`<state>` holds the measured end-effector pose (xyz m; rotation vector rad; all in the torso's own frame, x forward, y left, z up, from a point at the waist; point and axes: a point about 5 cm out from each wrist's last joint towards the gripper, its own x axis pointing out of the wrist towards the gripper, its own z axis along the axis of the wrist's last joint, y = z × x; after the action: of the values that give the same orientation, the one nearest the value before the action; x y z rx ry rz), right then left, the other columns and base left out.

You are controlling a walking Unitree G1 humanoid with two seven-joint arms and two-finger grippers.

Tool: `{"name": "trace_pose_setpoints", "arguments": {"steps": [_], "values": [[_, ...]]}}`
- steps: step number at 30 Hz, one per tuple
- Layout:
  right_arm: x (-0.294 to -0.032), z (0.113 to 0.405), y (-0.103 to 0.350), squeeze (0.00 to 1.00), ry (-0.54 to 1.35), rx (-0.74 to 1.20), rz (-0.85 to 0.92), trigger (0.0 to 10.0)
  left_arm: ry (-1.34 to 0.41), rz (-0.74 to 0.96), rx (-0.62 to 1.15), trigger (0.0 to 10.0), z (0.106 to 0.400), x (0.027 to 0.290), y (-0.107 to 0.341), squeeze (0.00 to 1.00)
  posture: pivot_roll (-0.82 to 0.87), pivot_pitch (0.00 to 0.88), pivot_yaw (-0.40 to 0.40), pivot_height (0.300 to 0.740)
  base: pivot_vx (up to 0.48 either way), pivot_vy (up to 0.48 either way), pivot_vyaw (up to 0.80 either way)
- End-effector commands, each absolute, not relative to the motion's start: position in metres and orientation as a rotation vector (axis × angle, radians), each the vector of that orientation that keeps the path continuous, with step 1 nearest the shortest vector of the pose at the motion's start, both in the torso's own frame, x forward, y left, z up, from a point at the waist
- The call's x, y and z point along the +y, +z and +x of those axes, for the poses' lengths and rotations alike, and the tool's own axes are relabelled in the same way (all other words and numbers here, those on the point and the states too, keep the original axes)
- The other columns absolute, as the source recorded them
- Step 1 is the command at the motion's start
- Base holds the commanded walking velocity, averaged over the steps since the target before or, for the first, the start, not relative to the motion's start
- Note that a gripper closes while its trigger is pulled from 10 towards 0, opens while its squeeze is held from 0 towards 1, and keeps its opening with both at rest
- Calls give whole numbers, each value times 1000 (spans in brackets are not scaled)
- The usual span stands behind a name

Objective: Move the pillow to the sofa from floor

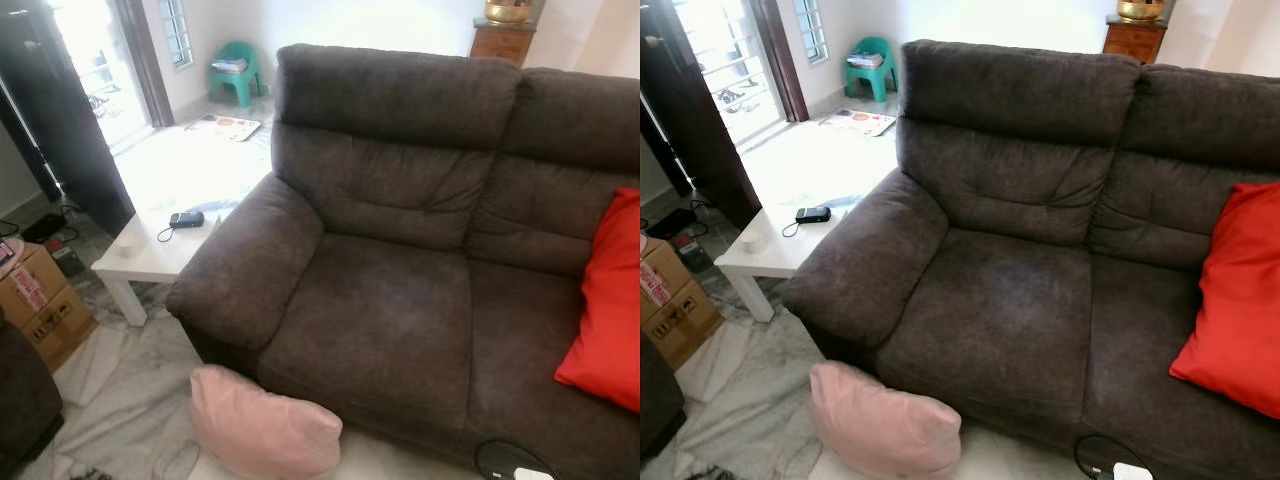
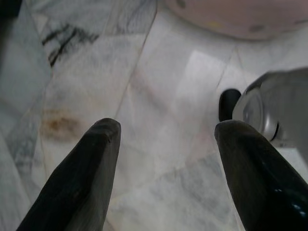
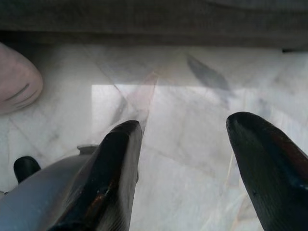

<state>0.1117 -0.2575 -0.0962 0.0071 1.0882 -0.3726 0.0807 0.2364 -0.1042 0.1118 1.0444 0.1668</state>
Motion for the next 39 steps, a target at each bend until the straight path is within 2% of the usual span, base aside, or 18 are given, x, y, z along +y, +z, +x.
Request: {"name": "trace_pose_setpoints", "arguments": {"steps": [1,11,17,39], "values": [[-259,111,-96,0,-385,1089,16,10000,162,112,1044,10000,82,236,-104,0,38,10,7,740,0,296,0],[-259,111,-96,0,-386,1097,15,10000,166,108,1043,10000,83,236,-104,0,41,14,5,740,0,299,0],[-260,109,-97,0,-387,1104,18,10000,163,107,1040,10000,83,234,-104,0,38,17,6,740,0,298,-746],[-257,113,-96,0,-380,1093,26,10000,163,106,1048,10000,81,232,-105,0,39,12,6,740,0,299,0]]}}
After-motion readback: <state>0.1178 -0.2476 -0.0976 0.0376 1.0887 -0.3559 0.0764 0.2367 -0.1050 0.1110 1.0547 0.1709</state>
